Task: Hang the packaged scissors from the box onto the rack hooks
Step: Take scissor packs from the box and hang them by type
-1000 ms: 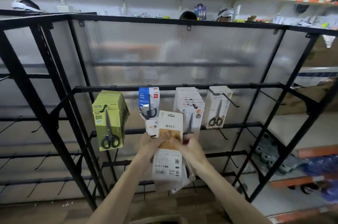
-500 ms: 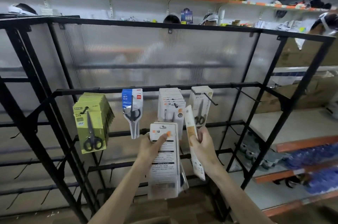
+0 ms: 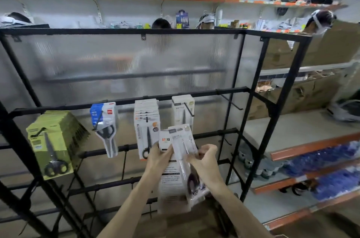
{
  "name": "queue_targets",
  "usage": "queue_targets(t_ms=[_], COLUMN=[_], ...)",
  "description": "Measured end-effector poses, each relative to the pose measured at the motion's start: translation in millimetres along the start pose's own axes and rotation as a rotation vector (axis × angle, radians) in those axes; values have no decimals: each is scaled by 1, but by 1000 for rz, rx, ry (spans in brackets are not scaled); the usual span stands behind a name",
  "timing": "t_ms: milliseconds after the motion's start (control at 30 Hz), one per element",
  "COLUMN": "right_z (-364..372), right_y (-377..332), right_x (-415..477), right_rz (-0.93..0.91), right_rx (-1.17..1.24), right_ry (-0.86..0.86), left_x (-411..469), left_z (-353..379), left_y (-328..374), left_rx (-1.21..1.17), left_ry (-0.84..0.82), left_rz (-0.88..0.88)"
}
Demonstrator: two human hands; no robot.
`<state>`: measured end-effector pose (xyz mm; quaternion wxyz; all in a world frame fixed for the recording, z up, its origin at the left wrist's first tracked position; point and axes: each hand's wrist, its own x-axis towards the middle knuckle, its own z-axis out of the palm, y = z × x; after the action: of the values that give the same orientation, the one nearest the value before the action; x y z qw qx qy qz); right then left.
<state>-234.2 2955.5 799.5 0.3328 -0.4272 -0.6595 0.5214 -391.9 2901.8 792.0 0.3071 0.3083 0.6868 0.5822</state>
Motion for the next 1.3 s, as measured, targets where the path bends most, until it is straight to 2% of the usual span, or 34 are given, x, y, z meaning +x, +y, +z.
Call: queue_targets(t_ms=[67,133,233,333,467,767,1100,1300], right_z=[-25,-46,-71,-84,-78,-56,-56,-37], right_y=[-2,-2,0,0,-2,6,21,10], right_x=[12,26,39,54,73,104,112,139], right_rz=[105,136,90,22,-41,-22,-101,-30], right_rx=[88,159,199,159,153,100,32,78], right_ry=[-44,-97,-173,-105,-121,-138,-147,-104], left_x=[2,4,1,-6,-9,-8,17,33], left_z=[16,27,38,46,46,35,41,44], left_y=[0,0,3,4,0,4,16,6], left_rx=[-9,-23,-33,-38,-62,-72,-49,-9], left_ry=[41,95,134,161,256,363,368,377], left_rz=[-10,-27,-60,-28,-35,-11,-12,-42])
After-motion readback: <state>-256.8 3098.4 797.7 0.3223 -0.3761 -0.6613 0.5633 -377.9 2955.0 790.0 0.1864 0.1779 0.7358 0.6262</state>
